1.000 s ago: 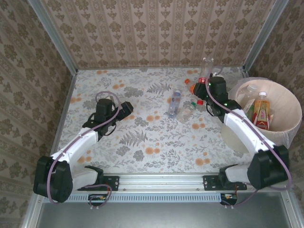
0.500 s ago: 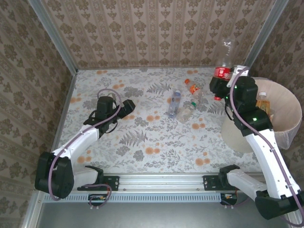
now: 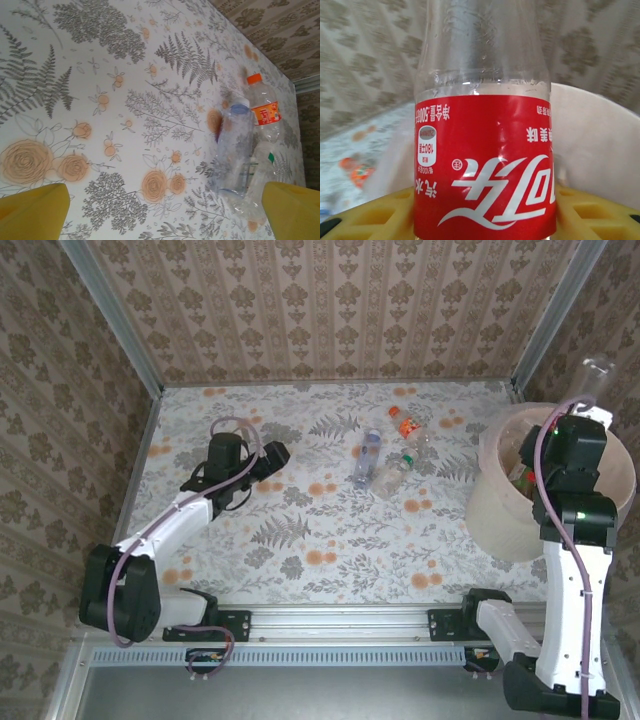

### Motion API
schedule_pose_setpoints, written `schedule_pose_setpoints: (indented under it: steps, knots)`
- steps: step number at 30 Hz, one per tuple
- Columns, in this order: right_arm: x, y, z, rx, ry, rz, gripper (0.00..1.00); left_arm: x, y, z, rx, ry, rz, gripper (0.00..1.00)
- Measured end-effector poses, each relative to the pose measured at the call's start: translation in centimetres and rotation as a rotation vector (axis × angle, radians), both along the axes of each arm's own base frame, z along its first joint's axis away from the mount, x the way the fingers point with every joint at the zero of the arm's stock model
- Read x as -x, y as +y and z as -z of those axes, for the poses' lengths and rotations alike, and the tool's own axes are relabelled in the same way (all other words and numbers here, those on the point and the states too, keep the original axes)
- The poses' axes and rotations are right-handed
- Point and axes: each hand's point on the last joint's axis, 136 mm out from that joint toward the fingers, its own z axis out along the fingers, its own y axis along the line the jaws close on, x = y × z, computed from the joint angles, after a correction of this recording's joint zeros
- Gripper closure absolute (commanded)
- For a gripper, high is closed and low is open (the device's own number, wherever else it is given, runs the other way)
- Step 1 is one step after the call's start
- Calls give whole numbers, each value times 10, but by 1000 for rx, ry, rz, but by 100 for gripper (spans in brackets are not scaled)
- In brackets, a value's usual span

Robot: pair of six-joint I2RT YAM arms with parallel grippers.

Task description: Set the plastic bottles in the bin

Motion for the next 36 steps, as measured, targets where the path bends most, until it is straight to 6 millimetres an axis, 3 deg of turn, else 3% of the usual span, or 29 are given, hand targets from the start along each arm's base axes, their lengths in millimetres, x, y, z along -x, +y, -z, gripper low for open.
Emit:
schedule_pose_setpoints:
  steps: [5, 12, 18, 24, 28, 32, 36]
  knots:
    - [18, -19, 22, 58, 113, 106, 46, -2, -5, 2, 9, 13, 19, 0]
    - [19, -21, 61, 78, 230, 98, 21, -2, -13, 13, 7, 49, 44, 0]
    - [14, -17, 57, 60, 200, 68, 7, -11, -19, 6, 16, 37, 53, 0]
    - [1, -18, 49, 4, 150, 53, 6, -15, -27, 7, 16, 44, 67, 0]
    - [-18, -27, 52, -82, 145, 53, 6, -14, -30, 8, 15, 49, 75, 0]
    - [-43, -22, 54, -162, 149, -7, 5, -14, -30, 7, 16, 45, 76, 0]
    - [-55, -23, 38, -169, 143, -17, 1, -14, -32, 7, 14, 44, 79, 0]
